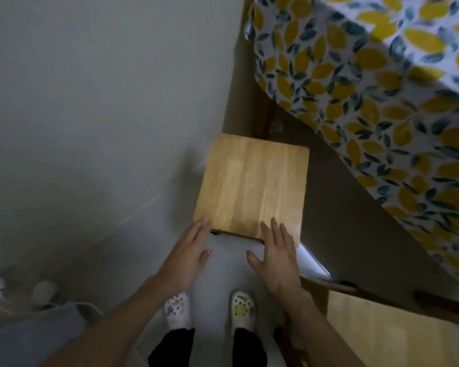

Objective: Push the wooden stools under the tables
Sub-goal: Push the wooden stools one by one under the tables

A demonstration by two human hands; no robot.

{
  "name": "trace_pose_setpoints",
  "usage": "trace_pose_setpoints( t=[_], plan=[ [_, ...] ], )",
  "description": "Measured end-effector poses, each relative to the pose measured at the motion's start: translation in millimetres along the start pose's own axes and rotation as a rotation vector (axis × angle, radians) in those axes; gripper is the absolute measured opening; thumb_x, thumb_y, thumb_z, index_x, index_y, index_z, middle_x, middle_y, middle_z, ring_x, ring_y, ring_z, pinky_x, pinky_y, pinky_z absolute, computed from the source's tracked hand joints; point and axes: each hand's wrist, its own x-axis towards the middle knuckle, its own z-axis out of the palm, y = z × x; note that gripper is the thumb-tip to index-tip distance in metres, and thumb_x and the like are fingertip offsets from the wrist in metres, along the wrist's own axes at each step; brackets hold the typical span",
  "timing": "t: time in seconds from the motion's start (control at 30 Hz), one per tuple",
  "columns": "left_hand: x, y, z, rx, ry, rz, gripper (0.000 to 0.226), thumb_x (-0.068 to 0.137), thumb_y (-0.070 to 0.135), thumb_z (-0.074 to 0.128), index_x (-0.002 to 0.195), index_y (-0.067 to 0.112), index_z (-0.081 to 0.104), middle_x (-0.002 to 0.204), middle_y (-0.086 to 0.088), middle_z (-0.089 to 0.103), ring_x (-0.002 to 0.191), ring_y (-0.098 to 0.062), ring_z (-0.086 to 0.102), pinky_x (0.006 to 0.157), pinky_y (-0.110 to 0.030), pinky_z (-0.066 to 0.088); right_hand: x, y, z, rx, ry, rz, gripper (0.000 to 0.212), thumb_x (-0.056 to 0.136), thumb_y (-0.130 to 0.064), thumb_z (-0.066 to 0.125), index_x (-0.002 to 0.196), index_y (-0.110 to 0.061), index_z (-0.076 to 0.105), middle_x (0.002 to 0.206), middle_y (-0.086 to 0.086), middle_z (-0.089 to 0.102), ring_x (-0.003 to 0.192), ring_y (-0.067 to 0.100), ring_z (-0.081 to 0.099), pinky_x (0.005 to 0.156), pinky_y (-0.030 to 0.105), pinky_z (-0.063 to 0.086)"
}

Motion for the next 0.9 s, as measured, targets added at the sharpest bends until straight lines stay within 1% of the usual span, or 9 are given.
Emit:
trace_pose_setpoints(
  t=[0.1, 0.2, 0.27, 0.33, 0.4, 0.57, 0.73, 0.83, 0.9],
  plan=[
    [49, -38, 17, 0.126, -0.043, 0.093, 0.073, 0.092, 0.021, 0.054, 0.149, 0.012, 0.008, 0.158, -0.011, -0.001, 0.146, -0.027, -0.001, 0.119, -0.041, 0.015, 32, 9, 44, -0.064, 0.043, 0.019, 0.082, 0.093, -0.052, 0.045, 0.152, -0.019, -0.002, 0.161, 0.008, -0.009, 0.147, 0.029, -0.014, 0.119, 0.045, -0.005],
    [78, -63, 22, 0.237, -0.061, 0.127, 0.079, 0.093, 0.031, 0.052, 0.149, 0.015, -0.002, 0.156, -0.006, -0.02, 0.141, -0.02, -0.023, 0.117, -0.042, 0.0, 50, 9, 80, -0.09, 0.132, 0.061, 0.086, 0.089, -0.06, 0.047, 0.153, -0.023, 0.002, 0.161, 0.01, -0.006, 0.147, 0.032, -0.012, 0.118, 0.051, -0.004],
    [88, -77, 21, 0.328, -0.093, 0.16, 0.077, 0.094, 0.037, 0.046, 0.149, 0.016, -0.004, 0.155, -0.006, -0.024, 0.138, -0.018, -0.028, 0.116, -0.043, -0.004, 57, 3, 97, -0.092, 0.187, 0.115, 0.085, 0.087, -0.062, 0.045, 0.153, -0.021, 0.009, 0.161, 0.012, -0.001, 0.147, 0.035, -0.008, 0.117, 0.053, -0.002],
    [94, -92, 19, 0.38, -0.133, 0.201, 0.074, 0.095, 0.036, 0.043, 0.149, 0.017, -0.005, 0.156, -0.005, -0.022, 0.139, -0.019, -0.025, 0.118, -0.045, -0.001, 63, -4, 106, -0.086, 0.249, 0.173, 0.08, 0.088, -0.058, 0.046, 0.152, -0.018, 0.018, 0.161, 0.013, 0.005, 0.147, 0.037, -0.004, 0.117, 0.057, 0.001],
    [100, -106, 18, 0.38, -0.138, 0.27, 0.074, 0.095, 0.026, 0.047, 0.149, 0.017, -0.002, 0.156, -0.004, -0.018, 0.142, -0.021, -0.019, 0.119, -0.044, 0.003, 67, -6, 110, -0.083, 0.28, 0.217, 0.075, 0.089, -0.053, 0.048, 0.15, -0.018, 0.025, 0.16, 0.014, 0.01, 0.147, 0.038, -0.002, 0.117, 0.06, 0.005],
    [112, -112, 19, 0.368, -0.072, 0.413, 0.077, 0.079, -0.009, 0.062, 0.145, 0.005, 0.025, 0.155, -0.019, 0.014, 0.141, -0.035, 0.008, 0.111, -0.047, 0.012, 75, -2, 106, -0.064, 0.29, 0.23, 0.072, 0.083, -0.045, 0.06, 0.145, -0.016, 0.036, 0.158, 0.015, 0.019, 0.146, 0.041, 0.005, 0.114, 0.064, 0.006],
    [130, -106, 18, 0.496, -0.08, 0.435, 0.087, 0.071, -0.001, 0.074, 0.144, 0.008, 0.027, 0.152, -0.019, 0.027, 0.14, -0.034, 0.023, 0.105, -0.045, 0.031, 88, 10, 94, -0.074, 0.291, 0.18, 0.074, 0.079, -0.033, 0.071, 0.141, -0.015, 0.036, 0.156, 0.021, 0.022, 0.144, 0.046, 0.007, 0.11, 0.07, 0.009],
    [153, -92, 18, 0.497, -0.071, 0.437, 0.085, 0.071, 0.001, 0.074, 0.144, 0.008, 0.03, 0.152, -0.019, 0.028, 0.14, -0.032, 0.024, 0.105, -0.044, 0.028, 107, 25, 78, -0.088, 0.305, 0.175, 0.076, 0.077, -0.032, 0.074, 0.14, -0.013, 0.037, 0.154, 0.023, 0.026, 0.143, 0.048, 0.011, 0.109, 0.071, 0.011],
    [172, -77, 16, 0.475, -0.06, 0.435, 0.082, 0.076, -0.002, 0.069, 0.146, 0.009, 0.026, 0.154, -0.018, 0.021, 0.141, -0.032, 0.016, 0.108, -0.042, 0.021, 124, 36, 64, -0.086, 0.32, 0.179, 0.074, 0.074, -0.032, 0.076, 0.137, -0.011, 0.043, 0.15, 0.024, 0.032, 0.14, 0.05, 0.019, 0.107, 0.073, 0.015]
  ],
)
